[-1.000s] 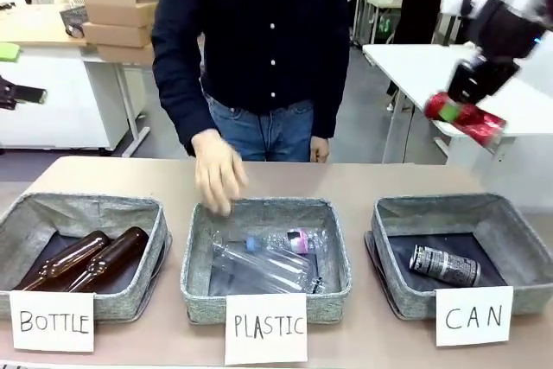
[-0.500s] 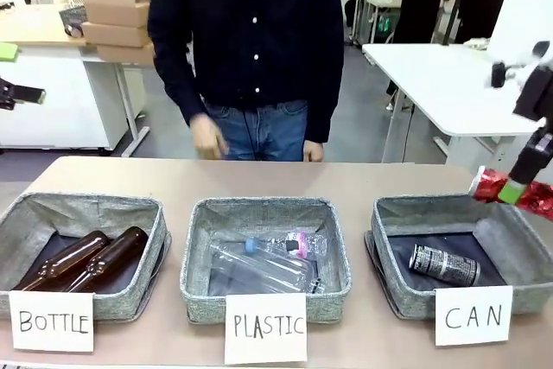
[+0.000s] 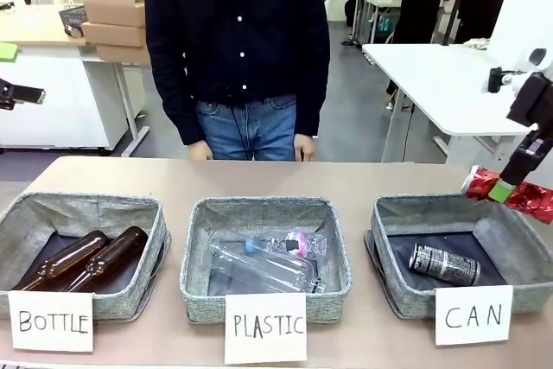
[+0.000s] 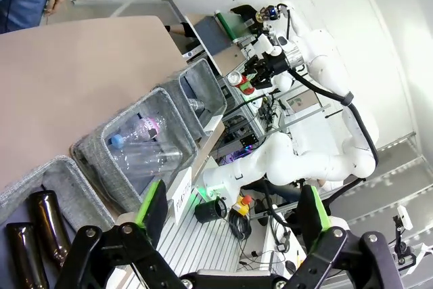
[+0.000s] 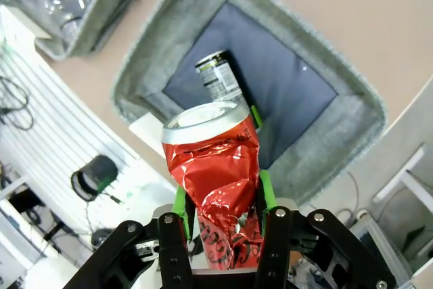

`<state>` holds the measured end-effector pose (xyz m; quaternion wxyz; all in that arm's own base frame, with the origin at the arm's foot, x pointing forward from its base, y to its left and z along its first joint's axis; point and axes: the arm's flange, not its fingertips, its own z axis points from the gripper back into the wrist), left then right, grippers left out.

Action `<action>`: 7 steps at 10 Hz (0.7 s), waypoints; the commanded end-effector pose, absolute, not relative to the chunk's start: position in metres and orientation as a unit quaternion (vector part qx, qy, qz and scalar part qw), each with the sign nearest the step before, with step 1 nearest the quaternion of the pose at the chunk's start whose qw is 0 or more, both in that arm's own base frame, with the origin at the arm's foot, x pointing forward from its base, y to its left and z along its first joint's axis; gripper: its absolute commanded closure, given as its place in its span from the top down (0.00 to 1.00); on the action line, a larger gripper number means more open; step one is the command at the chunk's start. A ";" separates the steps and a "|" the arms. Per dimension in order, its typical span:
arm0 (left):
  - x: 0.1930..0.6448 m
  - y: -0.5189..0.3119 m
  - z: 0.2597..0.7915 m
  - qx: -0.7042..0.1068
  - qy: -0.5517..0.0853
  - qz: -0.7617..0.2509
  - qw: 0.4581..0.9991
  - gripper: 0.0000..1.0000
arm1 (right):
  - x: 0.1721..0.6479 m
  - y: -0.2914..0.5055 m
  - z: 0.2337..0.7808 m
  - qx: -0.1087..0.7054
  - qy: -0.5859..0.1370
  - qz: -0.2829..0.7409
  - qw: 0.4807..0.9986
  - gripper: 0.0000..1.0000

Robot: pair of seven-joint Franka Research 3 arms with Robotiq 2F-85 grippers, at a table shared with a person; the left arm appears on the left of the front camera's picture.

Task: Sort the can waste into the basket.
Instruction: Pick up the can waste from the table and place it in the right Fabric basket.

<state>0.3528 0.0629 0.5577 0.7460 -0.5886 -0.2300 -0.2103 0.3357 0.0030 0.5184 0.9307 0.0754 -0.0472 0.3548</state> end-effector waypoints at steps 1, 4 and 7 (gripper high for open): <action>0.350 0.063 0.556 -0.584 -0.234 -0.216 0.746 1.00 | 0.345 -0.003 0.522 0.075 -0.056 0.391 0.916 0.59; 0.350 0.063 0.556 -0.584 -0.234 -0.216 0.746 1.00 | 0.348 -0.004 0.523 0.061 -0.046 0.396 0.915 1.00; 0.350 0.063 0.556 -0.584 -0.234 -0.216 0.746 1.00 | 0.351 -0.004 0.525 0.063 -0.048 0.395 0.915 1.00</action>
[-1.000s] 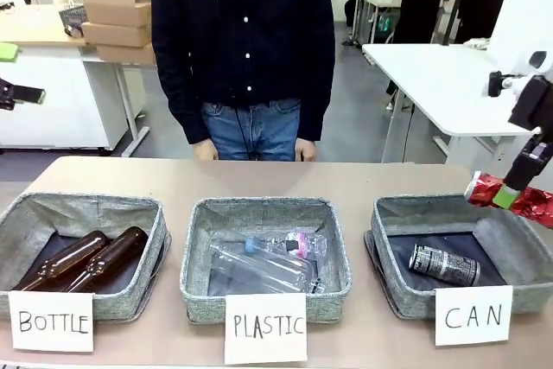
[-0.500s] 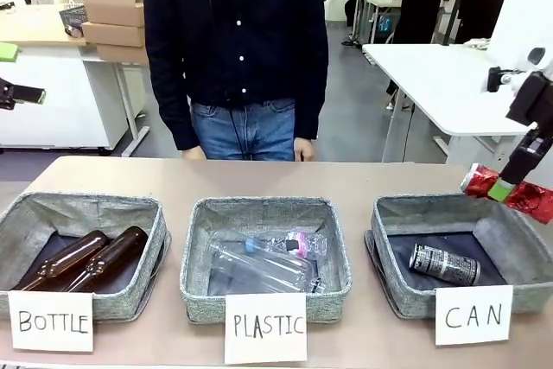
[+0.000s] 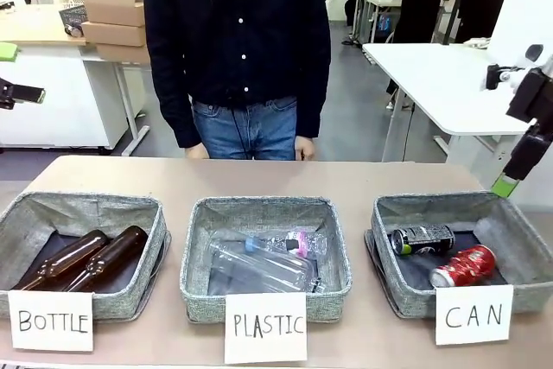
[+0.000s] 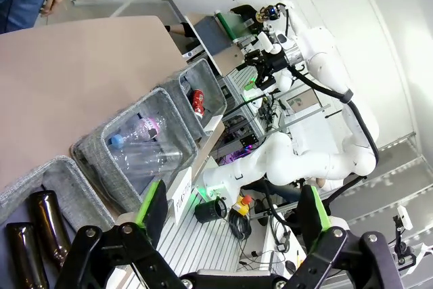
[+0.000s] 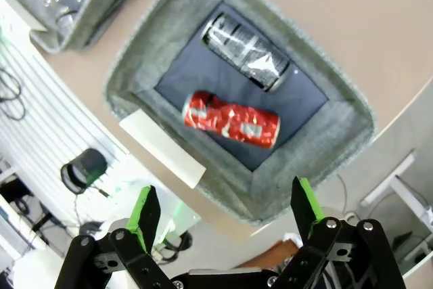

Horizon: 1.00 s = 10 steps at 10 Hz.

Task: Sort the can waste into the basket.
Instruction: Pick up the can waste from the table and place it in the right Fabric basket.

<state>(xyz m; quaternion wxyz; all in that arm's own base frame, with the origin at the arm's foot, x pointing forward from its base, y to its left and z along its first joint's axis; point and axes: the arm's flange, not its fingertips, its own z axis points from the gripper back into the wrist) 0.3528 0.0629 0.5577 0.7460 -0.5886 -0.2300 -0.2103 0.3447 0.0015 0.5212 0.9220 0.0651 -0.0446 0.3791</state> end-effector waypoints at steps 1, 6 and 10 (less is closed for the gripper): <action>0.350 0.063 0.556 -0.584 -0.234 -0.216 0.746 1.00 | 0.352 -0.003 0.526 0.069 -0.050 0.391 0.916 1.00; 0.350 0.063 0.556 -0.584 -0.234 -0.216 0.746 1.00 | 0.357 -0.017 0.581 0.587 -0.220 0.277 0.728 1.00; 0.350 0.063 0.556 -0.584 -0.234 -0.216 0.746 1.00 | 0.362 -0.038 0.593 0.792 -0.246 0.069 0.555 1.00</action>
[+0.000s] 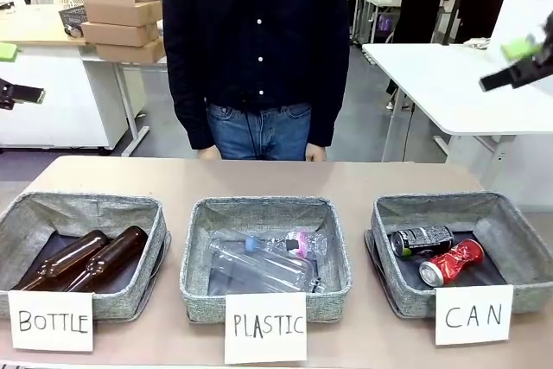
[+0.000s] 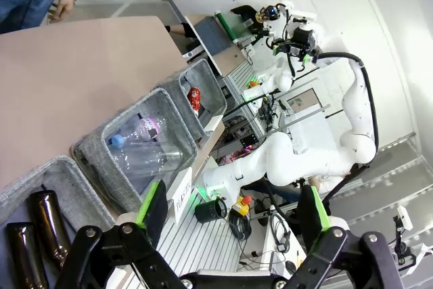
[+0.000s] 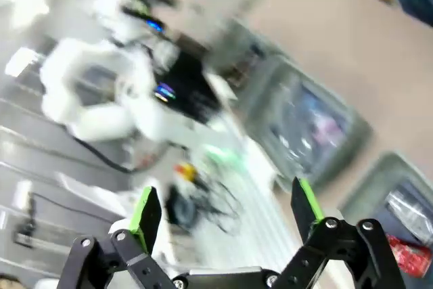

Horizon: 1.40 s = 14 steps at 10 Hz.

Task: Sort the can waste into the basket.
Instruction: Pick up the can waste from the table and place it in the right Fabric basket.

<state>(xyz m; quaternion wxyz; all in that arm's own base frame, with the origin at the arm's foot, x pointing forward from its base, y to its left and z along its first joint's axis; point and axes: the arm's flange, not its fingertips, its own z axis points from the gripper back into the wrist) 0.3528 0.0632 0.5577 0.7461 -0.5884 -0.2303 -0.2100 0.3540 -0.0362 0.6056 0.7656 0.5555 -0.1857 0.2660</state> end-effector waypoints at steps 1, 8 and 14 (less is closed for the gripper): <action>0.350 0.063 0.556 -0.584 -0.234 -0.216 0.746 1.00 | 0.368 -0.043 0.590 0.802 -0.245 0.020 0.544 1.00; 0.350 0.063 0.556 -0.584 -0.234 -0.216 0.746 1.00 | 0.360 -0.044 0.601 0.618 -0.194 0.228 0.727 1.00; 0.350 0.063 0.556 -0.584 -0.234 -0.216 0.746 1.00 | 0.360 -0.044 0.601 0.618 -0.194 0.228 0.727 1.00</action>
